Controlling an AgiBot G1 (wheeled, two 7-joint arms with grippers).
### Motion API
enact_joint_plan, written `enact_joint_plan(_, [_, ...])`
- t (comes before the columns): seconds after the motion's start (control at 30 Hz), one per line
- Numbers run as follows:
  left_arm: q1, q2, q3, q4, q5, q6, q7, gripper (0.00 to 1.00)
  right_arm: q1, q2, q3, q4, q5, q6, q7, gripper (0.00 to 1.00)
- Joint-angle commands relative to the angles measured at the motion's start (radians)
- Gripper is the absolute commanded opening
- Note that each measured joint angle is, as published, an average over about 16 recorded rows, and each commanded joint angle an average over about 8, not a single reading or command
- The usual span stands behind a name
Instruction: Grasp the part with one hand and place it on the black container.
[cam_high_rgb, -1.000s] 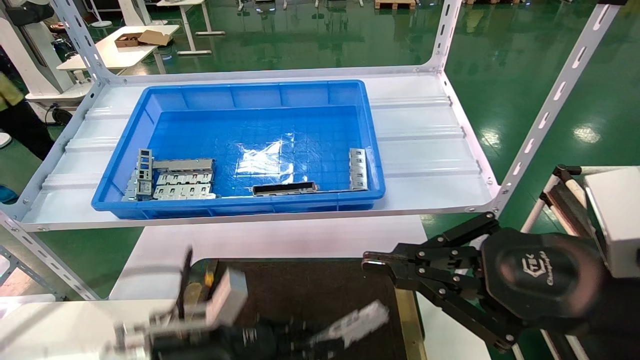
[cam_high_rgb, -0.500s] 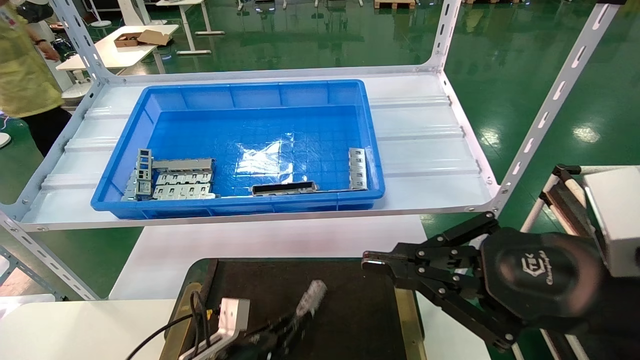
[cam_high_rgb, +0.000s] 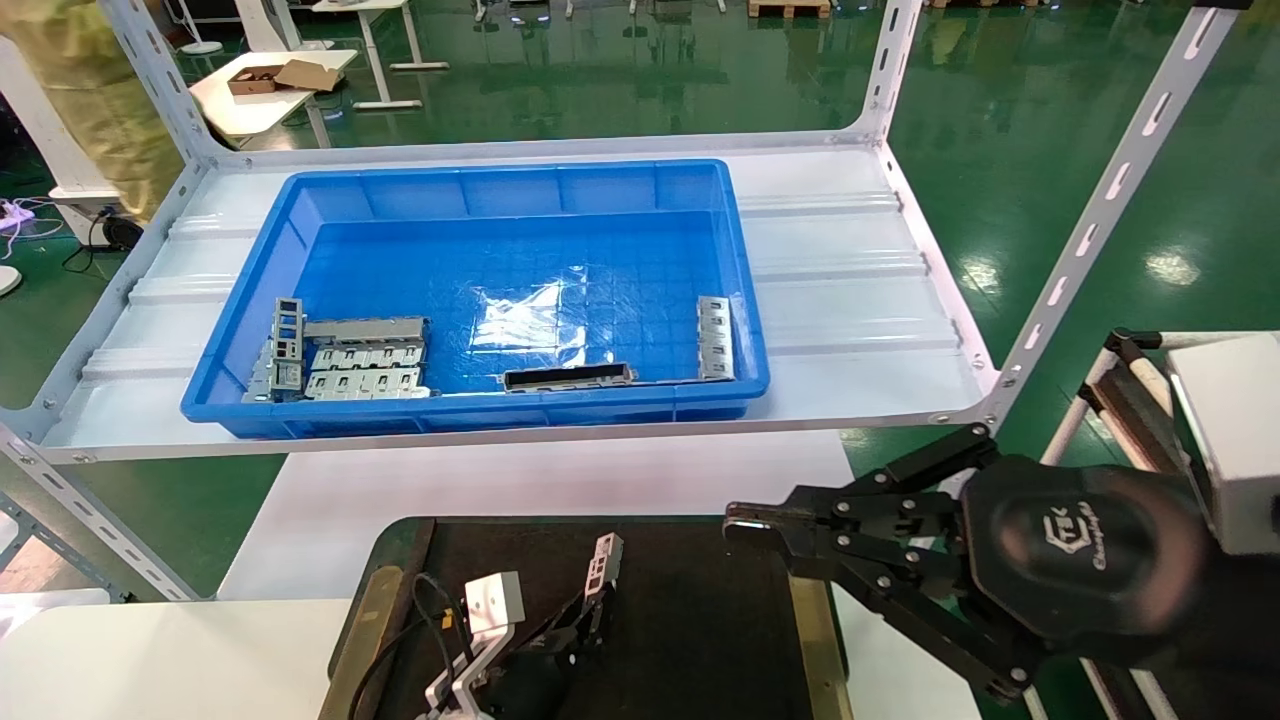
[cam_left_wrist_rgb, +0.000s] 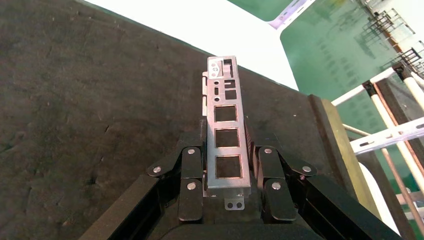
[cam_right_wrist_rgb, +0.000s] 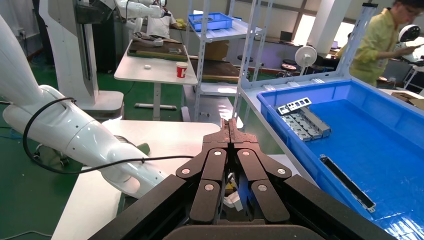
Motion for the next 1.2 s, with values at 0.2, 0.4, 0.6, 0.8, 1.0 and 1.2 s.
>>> enact_joint_plan(0.2, [-0.038,0.013,0.073,0.052,-0.042,-0.049,-0.036,0.14,0.000,0.000,0.000,0.000,0.000,0.000,0.000,0.30])
enact_joint_plan(0.4, [-0.067,0.009,0.143,0.079,-0.095,-0.073,-0.060,0.88,0.000,0.000,0.000,0.000,0.000,0.000,0.000,0.99])
enact_joint_plan(0.6, [-0.089,0.000,0.214,0.084,-0.151,-0.100,-0.073,1.00,0.000,0.000,0.000,0.000,0.000,0.000,0.000,1.00])
enact_joint_plan(0.8, [-0.110,-0.023,0.281,0.050,-0.208,-0.132,-0.072,1.00,0.000,0.000,0.000,0.000,0.000,0.000,0.000,1.00])
enact_joint_plan(1.0, [-0.121,-0.093,0.347,-0.052,-0.247,-0.150,-0.048,1.00,0.000,0.000,0.000,0.000,0.000,0.000,0.000,1.00])
enact_joint_plan(1.2, [-0.126,-0.220,0.409,-0.192,-0.261,-0.131,-0.015,1.00,0.000,0.000,0.000,0.000,0.000,0.000,0.000,1.00])
